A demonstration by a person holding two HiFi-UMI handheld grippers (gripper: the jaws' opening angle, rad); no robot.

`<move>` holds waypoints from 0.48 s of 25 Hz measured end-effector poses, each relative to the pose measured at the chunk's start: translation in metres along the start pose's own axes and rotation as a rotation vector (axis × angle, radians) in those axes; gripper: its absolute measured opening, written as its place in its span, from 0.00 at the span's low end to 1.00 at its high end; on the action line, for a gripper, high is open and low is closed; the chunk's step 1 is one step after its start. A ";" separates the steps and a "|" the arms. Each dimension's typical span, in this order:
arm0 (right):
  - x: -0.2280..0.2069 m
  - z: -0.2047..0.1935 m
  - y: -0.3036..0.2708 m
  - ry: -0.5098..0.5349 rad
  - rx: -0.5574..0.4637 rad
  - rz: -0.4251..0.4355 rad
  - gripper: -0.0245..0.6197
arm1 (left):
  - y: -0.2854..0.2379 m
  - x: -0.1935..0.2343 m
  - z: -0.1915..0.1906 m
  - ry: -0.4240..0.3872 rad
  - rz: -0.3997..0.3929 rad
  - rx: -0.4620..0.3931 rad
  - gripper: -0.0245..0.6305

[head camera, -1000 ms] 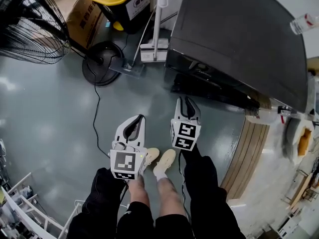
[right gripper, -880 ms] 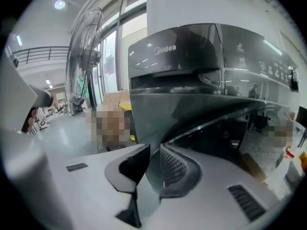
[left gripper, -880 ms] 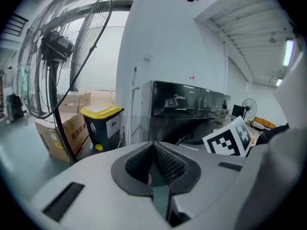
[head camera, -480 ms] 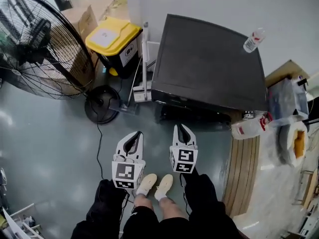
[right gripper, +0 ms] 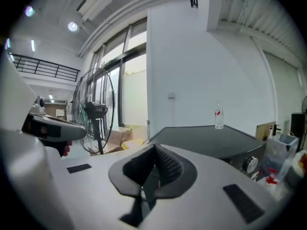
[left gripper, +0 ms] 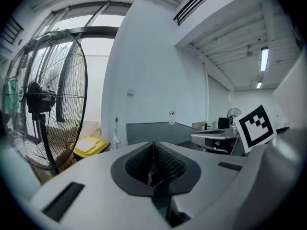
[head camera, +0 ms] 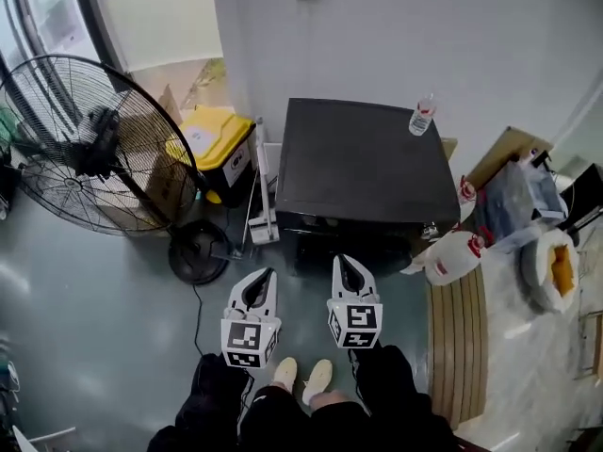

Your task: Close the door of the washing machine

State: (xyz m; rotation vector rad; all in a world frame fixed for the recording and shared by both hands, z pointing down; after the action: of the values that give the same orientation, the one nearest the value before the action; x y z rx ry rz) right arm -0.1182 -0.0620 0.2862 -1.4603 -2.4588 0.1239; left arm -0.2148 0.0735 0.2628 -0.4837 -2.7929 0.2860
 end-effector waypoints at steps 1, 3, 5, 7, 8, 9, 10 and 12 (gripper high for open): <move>-0.002 0.010 0.011 -0.001 -0.007 -0.004 0.06 | 0.006 -0.006 0.007 0.002 -0.005 -0.003 0.08; -0.006 0.026 0.034 0.001 -0.022 -0.012 0.06 | 0.018 -0.017 0.021 -0.004 -0.013 -0.009 0.08; -0.009 0.039 0.053 -0.008 -0.034 -0.020 0.06 | 0.028 -0.025 0.034 -0.017 -0.021 -0.020 0.08; -0.011 0.048 0.070 -0.008 -0.046 -0.033 0.06 | 0.038 -0.030 0.044 -0.028 -0.026 -0.030 0.08; -0.012 0.051 0.077 -0.003 -0.053 -0.041 0.06 | 0.042 -0.032 0.047 -0.032 -0.029 -0.033 0.08; -0.014 0.054 0.084 0.003 -0.059 -0.049 0.06 | 0.046 -0.035 0.049 -0.036 -0.033 -0.034 0.08; -0.015 0.057 0.091 0.007 -0.062 -0.055 0.06 | 0.049 -0.038 0.051 -0.041 -0.037 -0.035 0.08; -0.017 0.063 0.102 0.012 -0.067 -0.061 0.06 | 0.055 -0.044 0.054 -0.051 -0.046 -0.033 0.08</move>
State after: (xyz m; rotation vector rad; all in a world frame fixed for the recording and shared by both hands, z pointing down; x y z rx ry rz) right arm -0.0411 -0.0233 0.2011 -1.4072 -2.5173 0.0200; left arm -0.1757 0.1004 0.1880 -0.4249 -2.8582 0.2463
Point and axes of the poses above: the fingertips, and each gripper's own axes: y backward along the fingers, x to its left, z out of its top, the point moved 3 cm from there along y, backward along the fingers, and after that the axes turned 13 degrees about y, right-handed, at the moved point
